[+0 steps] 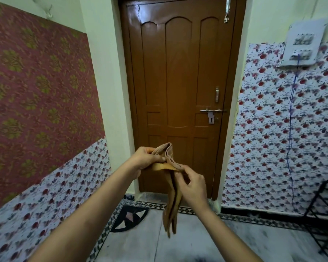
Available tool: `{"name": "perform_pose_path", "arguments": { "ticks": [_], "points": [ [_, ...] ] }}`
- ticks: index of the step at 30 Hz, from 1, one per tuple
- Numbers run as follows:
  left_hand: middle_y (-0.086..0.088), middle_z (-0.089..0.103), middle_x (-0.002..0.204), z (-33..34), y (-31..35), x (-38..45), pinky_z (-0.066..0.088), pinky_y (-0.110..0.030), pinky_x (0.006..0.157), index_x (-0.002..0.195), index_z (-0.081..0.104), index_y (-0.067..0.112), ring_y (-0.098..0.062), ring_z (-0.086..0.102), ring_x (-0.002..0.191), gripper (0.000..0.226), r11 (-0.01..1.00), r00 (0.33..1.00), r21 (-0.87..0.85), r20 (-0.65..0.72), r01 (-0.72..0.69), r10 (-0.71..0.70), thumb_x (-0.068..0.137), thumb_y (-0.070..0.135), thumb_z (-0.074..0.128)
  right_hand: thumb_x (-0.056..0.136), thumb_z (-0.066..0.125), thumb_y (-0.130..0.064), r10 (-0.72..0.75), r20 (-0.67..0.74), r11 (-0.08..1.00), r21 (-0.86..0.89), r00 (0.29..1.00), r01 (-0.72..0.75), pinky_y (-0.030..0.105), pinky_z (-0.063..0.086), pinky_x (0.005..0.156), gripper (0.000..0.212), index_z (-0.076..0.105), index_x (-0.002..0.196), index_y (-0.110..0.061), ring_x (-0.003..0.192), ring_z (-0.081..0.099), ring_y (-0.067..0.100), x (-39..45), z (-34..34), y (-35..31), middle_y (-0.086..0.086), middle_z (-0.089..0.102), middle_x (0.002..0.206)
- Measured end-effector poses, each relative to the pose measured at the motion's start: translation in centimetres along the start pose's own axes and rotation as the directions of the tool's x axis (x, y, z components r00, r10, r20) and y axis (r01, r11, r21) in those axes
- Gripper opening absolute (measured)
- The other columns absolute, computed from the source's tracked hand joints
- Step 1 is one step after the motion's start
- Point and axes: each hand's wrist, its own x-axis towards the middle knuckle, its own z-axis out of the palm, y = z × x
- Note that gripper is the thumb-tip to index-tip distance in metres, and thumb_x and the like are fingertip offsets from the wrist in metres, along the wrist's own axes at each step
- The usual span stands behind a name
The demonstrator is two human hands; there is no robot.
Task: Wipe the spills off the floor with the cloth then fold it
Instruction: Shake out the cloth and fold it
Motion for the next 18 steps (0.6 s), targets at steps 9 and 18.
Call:
{"name": "perform_pose_path", "arguments": {
  "ticks": [9,18],
  "points": [
    [-0.002,0.063,0.076,2.7,0.6,0.1,0.048,-0.02,0.062,0.088,0.066,0.015,-0.011,0.059,0.07,0.006,0.999,0.999,0.024,0.023,0.044,-0.045,0.086,0.01,0.064,0.088,0.06,-0.007,0.238,0.385,0.888,0.287,0.892,-0.36,0.013,0.049,0.062,0.011,0.066,0.094,-0.013,0.075,0.063,0.002,2.0,-6.1,1.0,-0.001,0.066,0.085],
    [-0.009,0.065,0.08,3.1,3.0,0.0,0.053,-0.028,0.073,0.084,0.068,0.008,-0.018,0.062,0.073,0.011,1.0,0.995,-0.013,-0.095,0.005,-0.006,0.078,0.016,0.072,0.089,0.061,-0.022,0.544,0.11,0.703,0.482,0.832,-0.523,0.032,0.05,0.079,0.008,0.064,0.093,-0.016,0.095,0.061,0.022,2.2,-9.6,4.5,0.006,0.065,0.096]
  ]
}}
